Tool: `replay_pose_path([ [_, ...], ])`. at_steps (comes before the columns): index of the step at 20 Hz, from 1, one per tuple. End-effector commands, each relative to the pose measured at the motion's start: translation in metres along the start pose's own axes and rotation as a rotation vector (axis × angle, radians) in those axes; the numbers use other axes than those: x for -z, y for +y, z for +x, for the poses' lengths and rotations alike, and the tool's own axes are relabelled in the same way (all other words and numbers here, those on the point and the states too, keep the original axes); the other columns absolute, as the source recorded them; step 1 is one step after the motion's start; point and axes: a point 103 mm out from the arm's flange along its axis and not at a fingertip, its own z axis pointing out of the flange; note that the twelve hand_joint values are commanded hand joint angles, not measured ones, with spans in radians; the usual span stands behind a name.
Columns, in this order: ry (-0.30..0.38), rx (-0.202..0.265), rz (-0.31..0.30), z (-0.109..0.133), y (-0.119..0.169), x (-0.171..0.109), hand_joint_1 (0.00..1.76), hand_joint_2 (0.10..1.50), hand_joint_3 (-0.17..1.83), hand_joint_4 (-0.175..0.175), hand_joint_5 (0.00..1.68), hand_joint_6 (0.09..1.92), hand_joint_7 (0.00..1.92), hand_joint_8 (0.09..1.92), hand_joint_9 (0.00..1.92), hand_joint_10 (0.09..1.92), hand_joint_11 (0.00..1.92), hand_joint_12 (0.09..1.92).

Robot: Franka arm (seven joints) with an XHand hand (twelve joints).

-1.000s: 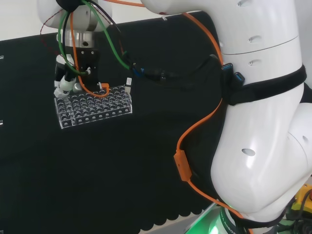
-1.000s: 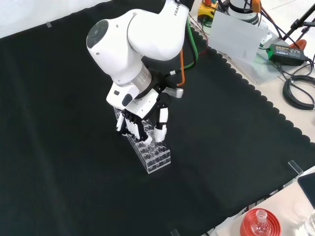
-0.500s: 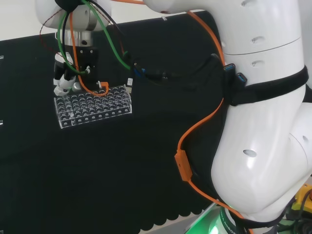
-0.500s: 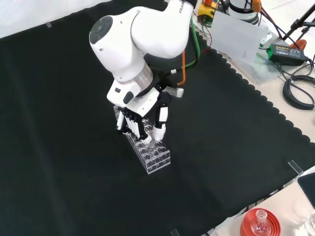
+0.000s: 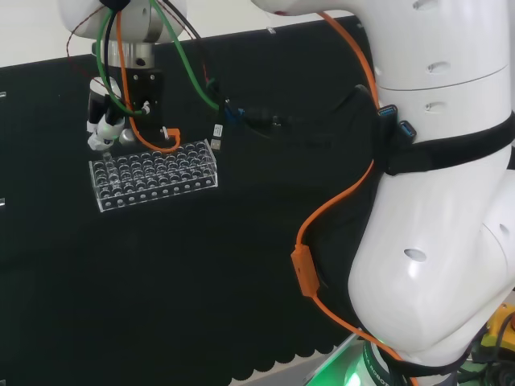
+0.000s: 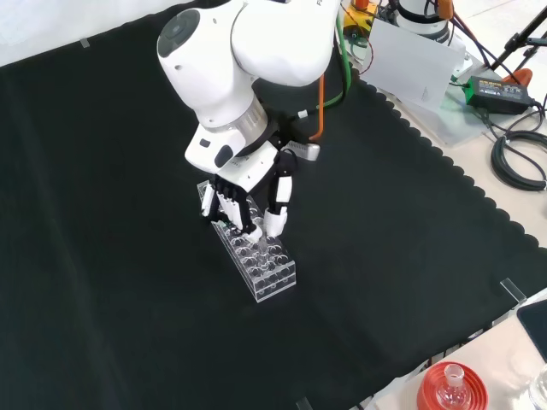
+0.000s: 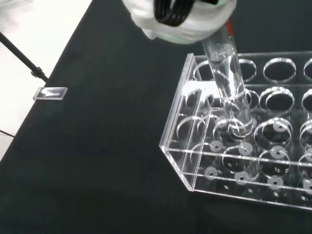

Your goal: Pick up the test tube.

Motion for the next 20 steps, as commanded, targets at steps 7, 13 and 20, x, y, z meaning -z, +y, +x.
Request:
replay_pose_path([
  [7, -0.038, 0.023, -0.024, 0.008, -0.008, 0.031, 1.42, 0.96, -0.01, -0.175, 1.32, 0.40, 1.46, 0.45, 1.34, 0.18, 0.58, 1.32],
  [13, -0.044, 0.025, -0.052, 0.011, -0.016, 0.058, 1.42, 0.96, -0.02, -0.175, 1.34, 0.37, 1.47, 0.42, 1.36, 0.13, 0.59, 1.32],
  [20, -0.045, 0.027, -0.092, 0.015, -0.032, 0.098, 1.42, 0.96, -0.02, -0.175, 1.34, 0.36, 1.48, 0.41, 1.37, 0.12, 0.59, 1.32],
])
